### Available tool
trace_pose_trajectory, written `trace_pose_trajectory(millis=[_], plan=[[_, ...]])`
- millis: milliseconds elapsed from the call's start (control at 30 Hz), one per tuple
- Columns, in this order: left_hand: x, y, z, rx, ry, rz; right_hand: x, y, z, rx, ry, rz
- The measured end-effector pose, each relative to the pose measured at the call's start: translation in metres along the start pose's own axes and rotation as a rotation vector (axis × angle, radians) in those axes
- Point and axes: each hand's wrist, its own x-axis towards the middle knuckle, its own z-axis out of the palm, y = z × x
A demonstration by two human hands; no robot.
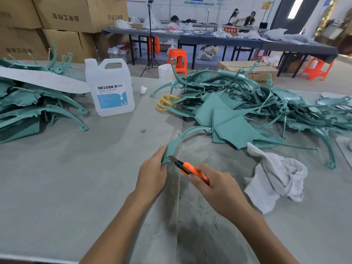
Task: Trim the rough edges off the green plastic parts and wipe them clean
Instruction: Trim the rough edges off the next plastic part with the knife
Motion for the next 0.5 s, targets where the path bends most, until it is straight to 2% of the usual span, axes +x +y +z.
trace_pose_trajectory(millis=[133,333,500], plan=[[-0.001,0.001,-0.001,0.046,-0.021,-0.015,0.006,0.002,-0.002,-0.08,0.016,-0.016],[-0.032,-0.003,-0.002,0.083,-0.043,0.007,0.049,0.024,-0.002,-0.161,0.138,0.044],[-0.052,-0.009,-0.012,0.081,-0.008,-0.022,0.093,0.072,-0.007,-0.215,0.071,0.271]])
